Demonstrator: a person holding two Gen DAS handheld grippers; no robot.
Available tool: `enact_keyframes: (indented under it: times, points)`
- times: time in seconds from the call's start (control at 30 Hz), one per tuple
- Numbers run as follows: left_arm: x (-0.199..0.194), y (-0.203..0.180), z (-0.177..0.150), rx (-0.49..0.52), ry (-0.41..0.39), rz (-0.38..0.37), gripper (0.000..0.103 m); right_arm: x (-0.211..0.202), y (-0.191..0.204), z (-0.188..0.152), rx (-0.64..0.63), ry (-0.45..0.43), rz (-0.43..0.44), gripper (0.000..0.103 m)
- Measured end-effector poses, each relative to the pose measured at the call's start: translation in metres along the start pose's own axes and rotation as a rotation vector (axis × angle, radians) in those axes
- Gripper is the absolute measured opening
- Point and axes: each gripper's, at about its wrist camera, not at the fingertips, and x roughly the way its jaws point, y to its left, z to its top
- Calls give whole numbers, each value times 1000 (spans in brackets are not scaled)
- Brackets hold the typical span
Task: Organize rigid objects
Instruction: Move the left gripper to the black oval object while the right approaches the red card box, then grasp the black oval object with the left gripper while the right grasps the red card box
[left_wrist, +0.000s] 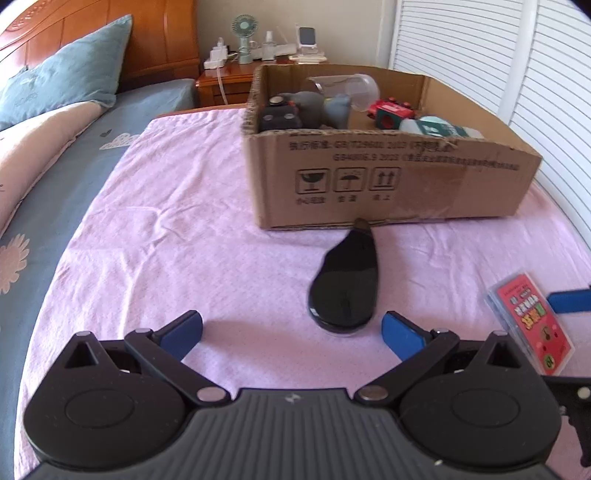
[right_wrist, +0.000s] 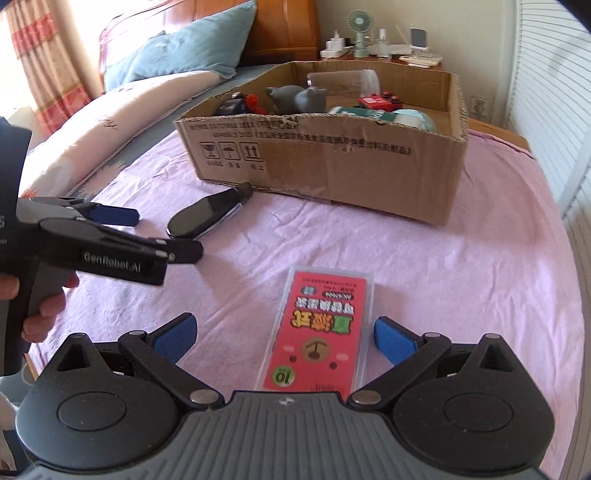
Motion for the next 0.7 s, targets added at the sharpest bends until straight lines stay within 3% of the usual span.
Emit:
enact_keyframes:
  times: [0.2,0.43,0.7]
  points:
    - [0,27,0,-72,2,56,103,-3,3,-10,-24,2,-160,103]
    - [6,42,7,-99,-2,89,103,-16,-20,-23,10,24,-270,103]
    - [12,38,17,-57,-7,103,102,-24,-59,-23,167,3,-364,103]
